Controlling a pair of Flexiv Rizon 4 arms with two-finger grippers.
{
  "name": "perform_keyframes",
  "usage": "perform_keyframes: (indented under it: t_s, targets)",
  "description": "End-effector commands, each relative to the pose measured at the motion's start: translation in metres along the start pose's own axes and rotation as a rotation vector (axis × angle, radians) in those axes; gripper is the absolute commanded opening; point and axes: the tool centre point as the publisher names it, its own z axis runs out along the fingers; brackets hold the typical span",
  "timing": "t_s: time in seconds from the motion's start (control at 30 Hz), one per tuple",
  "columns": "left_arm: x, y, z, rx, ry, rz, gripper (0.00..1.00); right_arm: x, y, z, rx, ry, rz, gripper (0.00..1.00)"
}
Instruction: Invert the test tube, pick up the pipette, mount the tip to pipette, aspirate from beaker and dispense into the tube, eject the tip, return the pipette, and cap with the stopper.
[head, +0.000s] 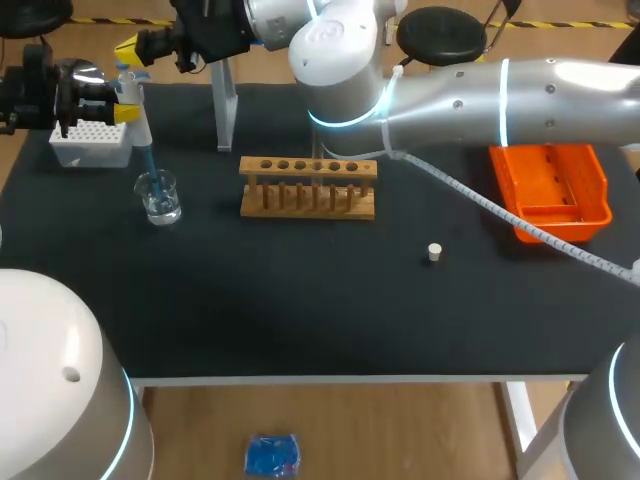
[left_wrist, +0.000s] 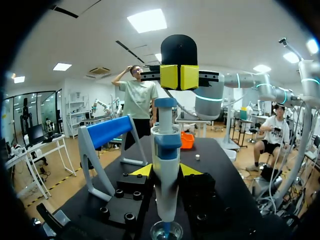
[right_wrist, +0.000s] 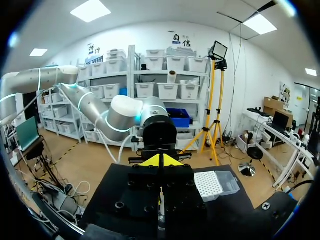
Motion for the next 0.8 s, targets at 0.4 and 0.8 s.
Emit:
perform_keyframes:
  t_s: [0.4,0.8]
  targets:
    - [-0.001,0.0,-0.001,0.001,0.005,0.001,0.0,-0.007,-0.004,0.007,0.011,-0.011,-0.003,0.0]
    - [-0.001,0.0,-0.001,0.001,0.005,0.001,0.0,-0.01,-0.012,0.009,0.023,-0.016,0.0,0.0]
